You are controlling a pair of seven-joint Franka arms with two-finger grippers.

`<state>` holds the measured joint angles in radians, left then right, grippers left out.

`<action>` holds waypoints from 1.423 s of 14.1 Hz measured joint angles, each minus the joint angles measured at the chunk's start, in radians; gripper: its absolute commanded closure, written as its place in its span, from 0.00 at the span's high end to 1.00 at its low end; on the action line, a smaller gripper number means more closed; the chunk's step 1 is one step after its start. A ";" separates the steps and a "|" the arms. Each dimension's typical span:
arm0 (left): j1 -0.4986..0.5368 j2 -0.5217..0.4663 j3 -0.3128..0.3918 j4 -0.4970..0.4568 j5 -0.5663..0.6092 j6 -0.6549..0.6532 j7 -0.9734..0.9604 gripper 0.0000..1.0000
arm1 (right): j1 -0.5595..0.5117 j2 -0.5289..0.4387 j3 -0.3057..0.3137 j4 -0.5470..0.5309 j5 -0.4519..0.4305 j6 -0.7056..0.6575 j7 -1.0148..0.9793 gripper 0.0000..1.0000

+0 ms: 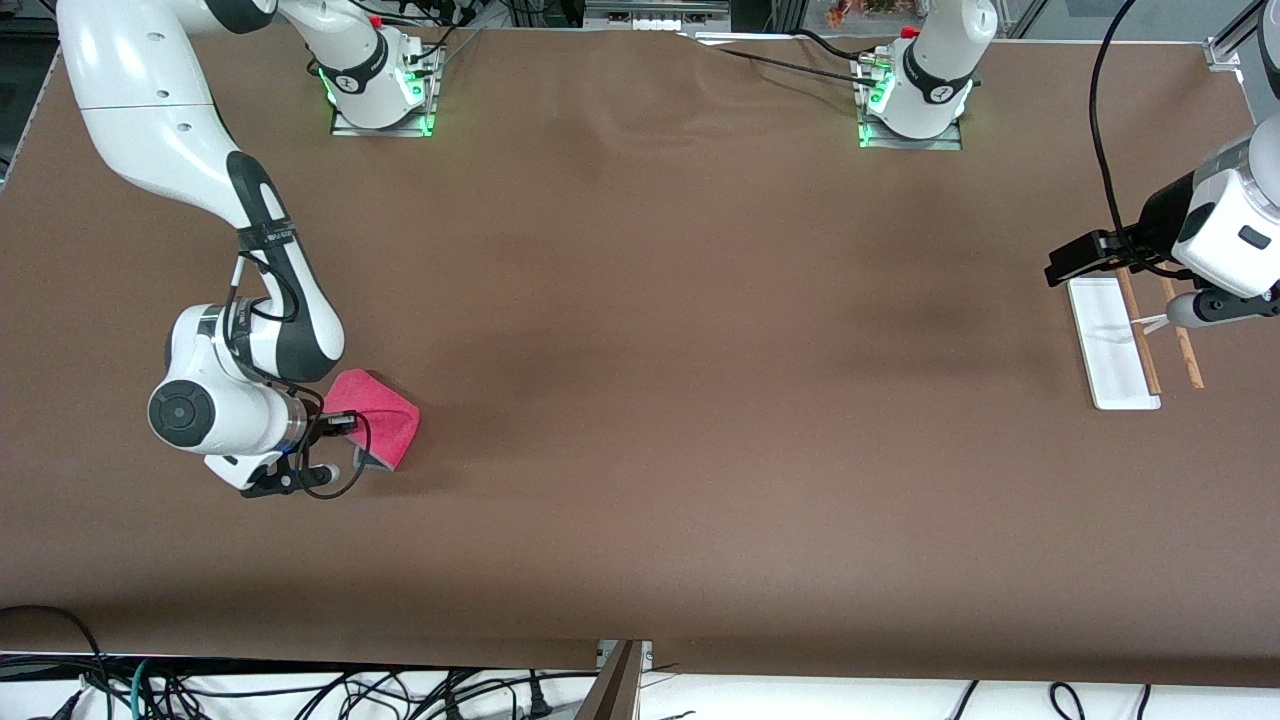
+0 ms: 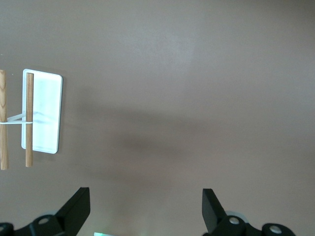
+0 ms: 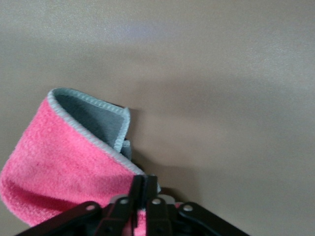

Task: Pass towel and hang on rack
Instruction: 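Lift the pink towel with the right gripper toward the table middle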

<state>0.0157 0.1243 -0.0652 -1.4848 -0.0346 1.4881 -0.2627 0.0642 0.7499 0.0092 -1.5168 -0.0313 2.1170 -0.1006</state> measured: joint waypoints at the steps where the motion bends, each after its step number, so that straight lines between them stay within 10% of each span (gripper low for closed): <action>1: 0.000 0.001 0.000 0.000 0.000 0.001 0.000 1.00 | 0.000 -0.001 0.000 0.001 0.000 0.000 0.000 0.00; 20: 0.000 0.006 0.000 -0.004 0.000 0.002 0.000 1.00 | 0.260 -0.293 0.015 0.387 0.056 -0.377 0.152 0.00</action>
<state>0.0158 0.1308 -0.0652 -1.4887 -0.0346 1.4901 -0.2628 0.3240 0.4568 0.0246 -1.1296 0.0245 1.7396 0.0511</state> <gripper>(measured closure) 0.000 0.978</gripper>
